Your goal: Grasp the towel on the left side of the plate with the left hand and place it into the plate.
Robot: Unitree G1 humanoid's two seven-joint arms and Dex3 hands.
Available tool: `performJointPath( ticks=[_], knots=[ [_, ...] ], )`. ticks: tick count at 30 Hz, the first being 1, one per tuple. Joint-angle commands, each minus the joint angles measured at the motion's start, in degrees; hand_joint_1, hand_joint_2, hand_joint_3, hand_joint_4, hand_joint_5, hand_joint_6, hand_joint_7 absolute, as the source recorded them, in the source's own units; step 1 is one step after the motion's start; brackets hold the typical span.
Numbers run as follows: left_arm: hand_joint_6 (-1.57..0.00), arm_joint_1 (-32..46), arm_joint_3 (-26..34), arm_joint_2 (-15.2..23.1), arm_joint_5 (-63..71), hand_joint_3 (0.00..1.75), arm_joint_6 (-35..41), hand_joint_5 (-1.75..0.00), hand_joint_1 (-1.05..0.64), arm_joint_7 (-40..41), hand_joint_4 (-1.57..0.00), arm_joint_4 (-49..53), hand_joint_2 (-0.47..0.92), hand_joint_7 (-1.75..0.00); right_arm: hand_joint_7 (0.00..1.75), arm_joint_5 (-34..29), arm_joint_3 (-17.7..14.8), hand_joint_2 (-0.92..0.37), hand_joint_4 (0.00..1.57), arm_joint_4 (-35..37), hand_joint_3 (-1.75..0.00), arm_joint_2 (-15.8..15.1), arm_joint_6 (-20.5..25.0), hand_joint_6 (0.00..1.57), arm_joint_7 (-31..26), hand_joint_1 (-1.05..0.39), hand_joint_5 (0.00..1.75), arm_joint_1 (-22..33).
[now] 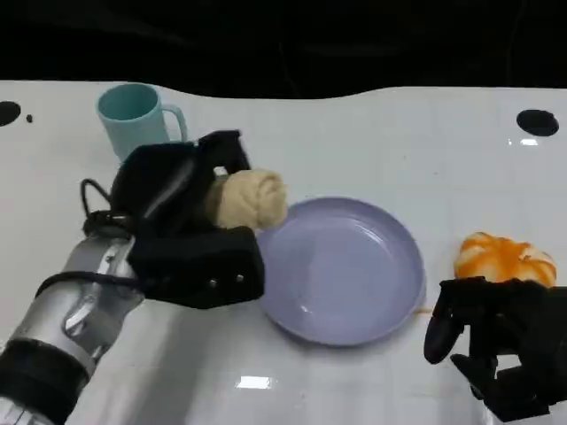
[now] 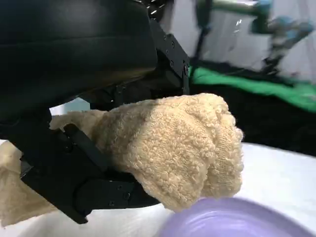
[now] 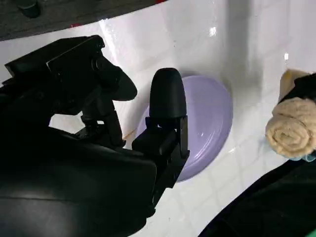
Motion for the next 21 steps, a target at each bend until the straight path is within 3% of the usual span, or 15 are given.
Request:
performJointPath(
  ticks=[1, 9, 13, 17, 21],
  knots=[
    [-0.68, 1.7, -0.1, -1.7, -0.3, 1.18, 1.1, -1.75, -0.2, -2.6, -0.9, -6.1, 0.43, -1.75, 1.47, -0.3, 0.5, -0.59, 0.69, -0.5, -1.06, 0.1, 0.7, 0.68, -0.5, 0.03, 1.74, -0.7],
    [-0.68, 1.4, -3.3, -4.4, 2.4, 1.18, 2.4, -1.75, -0.16, -7.0, -0.93, -11.4, 0.36, -1.75, 1.47, -0.3, 0.9, -0.58, 0.7, -0.4, -1.06, 0.0, -0.1, 0.68, -0.6, 0.02, 1.75, -0.9],
    [-0.67, 0.4, -6.1, -5.6, 5.1, 1.16, 2.2, -1.75, -0.19, -8.7, -0.91, -10.6, 0.39, -1.75, 1.47, -0.3, 0.9, -0.57, 0.7, -0.8, -1.07, 0.0, 0.3, 0.68, -0.7, 0.02, 1.75, -0.8],
    [-0.66, 0.0, -8.2, -7.1, 7.3, 0.88, 2.7, -1.75, -0.19, -9.4, -0.9, -8.9, 0.48, -1.72, 1.47, 0.0, 0.8, -0.57, 0.7, -1.1, -1.07, 0.2, 0.7, 0.68, -0.8, 0.02, 1.75, -0.7],
    [-0.68, -0.1, -8.5, -7.6, 6.5, 0.73, 2.9, -1.75, -0.2, -12.3, -0.84, -7.9, 0.59, -1.54, 1.47, 0.3, 0.7, -0.57, 0.7, -0.9, -1.08, 0.3, 0.4, 0.67, -0.7, 0.02, 1.75, -0.7]
  ],
)
